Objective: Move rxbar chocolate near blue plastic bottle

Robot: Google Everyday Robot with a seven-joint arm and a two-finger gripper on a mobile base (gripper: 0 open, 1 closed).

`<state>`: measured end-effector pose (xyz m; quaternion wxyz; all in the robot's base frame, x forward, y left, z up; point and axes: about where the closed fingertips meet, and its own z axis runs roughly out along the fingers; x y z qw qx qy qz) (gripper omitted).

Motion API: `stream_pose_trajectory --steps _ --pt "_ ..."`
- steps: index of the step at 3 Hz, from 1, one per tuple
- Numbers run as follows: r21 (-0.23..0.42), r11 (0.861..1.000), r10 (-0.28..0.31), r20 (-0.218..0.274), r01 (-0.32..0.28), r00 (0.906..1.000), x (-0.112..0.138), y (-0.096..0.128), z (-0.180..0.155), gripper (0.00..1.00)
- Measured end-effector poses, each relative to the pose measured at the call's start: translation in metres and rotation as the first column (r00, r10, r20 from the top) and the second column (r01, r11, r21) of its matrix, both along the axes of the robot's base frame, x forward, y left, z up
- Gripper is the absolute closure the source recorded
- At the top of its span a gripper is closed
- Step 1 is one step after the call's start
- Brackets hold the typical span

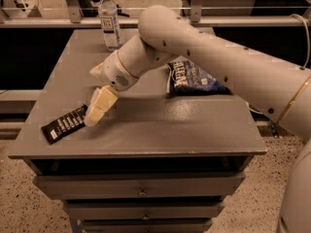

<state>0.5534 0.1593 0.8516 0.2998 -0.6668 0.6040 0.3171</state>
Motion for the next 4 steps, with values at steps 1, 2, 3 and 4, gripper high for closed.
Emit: stream_pose_trajectory --steps 1,2,3,4 --pt "0.013 0.999 0.030 -0.042 -0.030 0.9986 -0.008 0.013 -0.007 0.00" --pt "0.026 0.998 0.065 -0.068 -0.064 0.9955 -0.017 0.027 -0.012 0.18" --pt "0.034 0.997 0.076 -0.088 -0.073 0.9932 -0.024 0.032 -0.018 0.41" --pt "0.039 0.997 0.074 -0.101 -0.071 0.9921 -0.028 0.033 -0.023 0.64"
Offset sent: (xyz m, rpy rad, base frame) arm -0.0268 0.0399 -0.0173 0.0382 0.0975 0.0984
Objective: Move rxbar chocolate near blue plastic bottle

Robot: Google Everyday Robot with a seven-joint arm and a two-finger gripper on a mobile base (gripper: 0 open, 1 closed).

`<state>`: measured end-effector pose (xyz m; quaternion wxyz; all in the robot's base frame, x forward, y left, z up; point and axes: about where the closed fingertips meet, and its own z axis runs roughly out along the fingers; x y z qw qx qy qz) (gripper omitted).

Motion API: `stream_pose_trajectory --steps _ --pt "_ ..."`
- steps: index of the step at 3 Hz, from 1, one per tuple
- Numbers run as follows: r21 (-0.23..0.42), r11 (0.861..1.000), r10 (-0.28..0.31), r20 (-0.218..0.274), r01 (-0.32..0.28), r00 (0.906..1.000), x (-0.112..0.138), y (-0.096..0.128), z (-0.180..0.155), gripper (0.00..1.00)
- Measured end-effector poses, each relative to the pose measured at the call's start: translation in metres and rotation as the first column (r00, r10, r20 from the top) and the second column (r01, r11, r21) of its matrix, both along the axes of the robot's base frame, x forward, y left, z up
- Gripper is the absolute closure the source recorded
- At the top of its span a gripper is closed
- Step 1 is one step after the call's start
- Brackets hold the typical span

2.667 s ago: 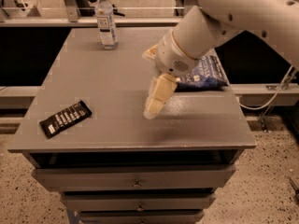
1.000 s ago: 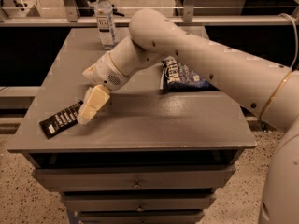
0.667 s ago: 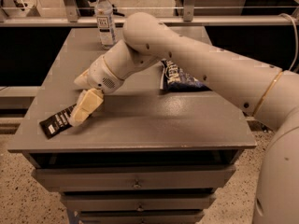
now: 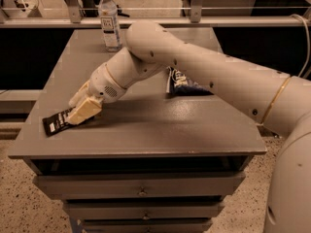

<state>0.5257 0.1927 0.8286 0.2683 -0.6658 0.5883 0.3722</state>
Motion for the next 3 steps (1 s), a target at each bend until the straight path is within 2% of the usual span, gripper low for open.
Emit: stream_pose_trajectory --steps 1,2,3 --pt "-0.009 1.000 -0.029 0.008 0.029 0.9996 0.004 -0.012 -0.001 0.95" --pt "-0.031 0.997 -0.072 0.064 0.074 0.9954 0.023 -0.034 0.013 1.00" --pt "-0.049 0.987 -0.141 0.176 0.152 0.9742 0.058 -0.073 0.050 1.00"
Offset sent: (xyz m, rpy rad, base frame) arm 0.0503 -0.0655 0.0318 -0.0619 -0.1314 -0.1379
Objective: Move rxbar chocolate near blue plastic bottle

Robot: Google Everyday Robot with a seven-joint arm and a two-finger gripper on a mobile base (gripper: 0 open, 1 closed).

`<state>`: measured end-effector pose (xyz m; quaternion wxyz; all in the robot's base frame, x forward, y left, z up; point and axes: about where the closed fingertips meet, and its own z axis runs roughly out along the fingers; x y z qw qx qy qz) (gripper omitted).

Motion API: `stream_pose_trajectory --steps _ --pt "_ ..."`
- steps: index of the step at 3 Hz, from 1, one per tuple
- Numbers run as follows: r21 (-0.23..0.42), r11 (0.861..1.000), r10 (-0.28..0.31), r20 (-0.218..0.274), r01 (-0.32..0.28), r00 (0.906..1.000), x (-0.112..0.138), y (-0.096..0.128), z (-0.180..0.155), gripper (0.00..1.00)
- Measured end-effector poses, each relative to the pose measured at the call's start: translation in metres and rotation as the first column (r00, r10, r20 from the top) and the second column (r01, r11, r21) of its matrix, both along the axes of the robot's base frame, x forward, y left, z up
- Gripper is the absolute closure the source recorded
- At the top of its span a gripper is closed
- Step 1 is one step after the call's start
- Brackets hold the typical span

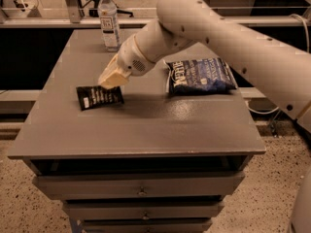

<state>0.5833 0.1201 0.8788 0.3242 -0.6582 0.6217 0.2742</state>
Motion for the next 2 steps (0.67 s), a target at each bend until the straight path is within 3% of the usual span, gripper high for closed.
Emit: stream_pose_trajectory --steps 1,2 --pt "0.004 0.994 -0.112 0.142 0.112 0.9836 0.0342 -0.0535 0.0538 1.00" --pt "0.004 0.994 -0.112 0.142 0.112 0.9836 0.0341 -0.0534 0.0538 1.00"
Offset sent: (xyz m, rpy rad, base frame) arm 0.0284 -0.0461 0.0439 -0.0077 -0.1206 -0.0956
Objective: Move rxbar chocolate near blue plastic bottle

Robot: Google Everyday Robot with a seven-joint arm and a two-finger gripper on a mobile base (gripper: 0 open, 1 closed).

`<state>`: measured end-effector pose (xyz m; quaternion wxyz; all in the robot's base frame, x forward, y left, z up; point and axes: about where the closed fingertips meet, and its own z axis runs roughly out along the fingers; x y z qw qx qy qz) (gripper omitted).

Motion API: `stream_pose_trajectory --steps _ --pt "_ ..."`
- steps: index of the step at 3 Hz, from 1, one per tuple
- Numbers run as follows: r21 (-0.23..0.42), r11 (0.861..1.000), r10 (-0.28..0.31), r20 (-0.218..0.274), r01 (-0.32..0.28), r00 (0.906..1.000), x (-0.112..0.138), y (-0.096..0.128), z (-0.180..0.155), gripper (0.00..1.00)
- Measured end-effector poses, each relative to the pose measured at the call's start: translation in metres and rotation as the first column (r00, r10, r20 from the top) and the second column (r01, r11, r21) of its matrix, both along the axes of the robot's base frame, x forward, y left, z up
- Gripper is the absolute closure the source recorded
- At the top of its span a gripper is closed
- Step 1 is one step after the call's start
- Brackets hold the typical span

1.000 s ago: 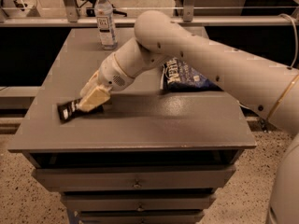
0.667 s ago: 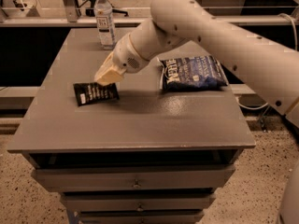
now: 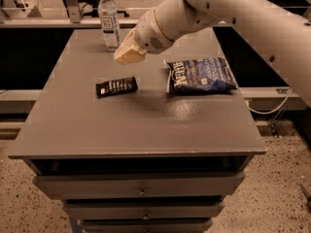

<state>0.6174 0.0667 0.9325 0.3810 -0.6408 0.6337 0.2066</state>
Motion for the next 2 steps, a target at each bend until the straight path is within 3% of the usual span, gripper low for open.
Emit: stream_pose_trajectory --steps 1,2 --pt "0.037 0.999 -0.006 0.018 0.006 0.9998 0.008 0.001 -0.005 0.85" --pt "0.089 0.996 -0.011 0.014 0.010 0.9998 0.028 0.005 -0.021 0.62"
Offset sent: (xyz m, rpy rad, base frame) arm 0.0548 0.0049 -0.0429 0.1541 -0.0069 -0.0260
